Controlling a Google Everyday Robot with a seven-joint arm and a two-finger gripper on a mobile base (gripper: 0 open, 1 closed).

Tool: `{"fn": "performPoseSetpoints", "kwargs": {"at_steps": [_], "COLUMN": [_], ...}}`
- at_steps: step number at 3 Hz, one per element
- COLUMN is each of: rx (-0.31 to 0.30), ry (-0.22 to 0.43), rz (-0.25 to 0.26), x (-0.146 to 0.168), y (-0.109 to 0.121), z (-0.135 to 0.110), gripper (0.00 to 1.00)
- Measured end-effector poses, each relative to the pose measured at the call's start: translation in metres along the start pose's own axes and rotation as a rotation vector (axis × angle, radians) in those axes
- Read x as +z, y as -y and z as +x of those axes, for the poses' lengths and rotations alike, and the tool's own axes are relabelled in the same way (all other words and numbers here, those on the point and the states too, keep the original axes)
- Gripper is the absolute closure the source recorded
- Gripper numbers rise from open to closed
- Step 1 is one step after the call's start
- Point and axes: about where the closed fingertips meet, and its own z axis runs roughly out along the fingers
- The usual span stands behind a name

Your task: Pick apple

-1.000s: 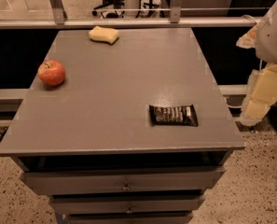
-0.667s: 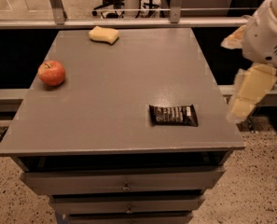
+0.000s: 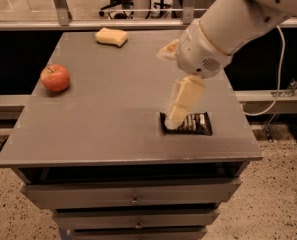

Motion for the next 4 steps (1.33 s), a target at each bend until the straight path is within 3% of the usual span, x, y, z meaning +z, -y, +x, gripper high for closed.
{"fn": "performPoseSetpoints", "kwargs": {"at_steps": [1,2,3,4], "rx": [-0.055,-0.065,-0.074,-0.072], "ry": [0.118,0.126,0.173,0.217], "rz": [-0.027,-0.027,-0.013,0.015], "x": [0.037,0.041,0.067,0.105], "y": [0.014,0.017,0.044,0.097], "z": [-0.048,-0.052,-0.060,-0.068], "gripper": [0.00,0.00,0.00,0.00]}}
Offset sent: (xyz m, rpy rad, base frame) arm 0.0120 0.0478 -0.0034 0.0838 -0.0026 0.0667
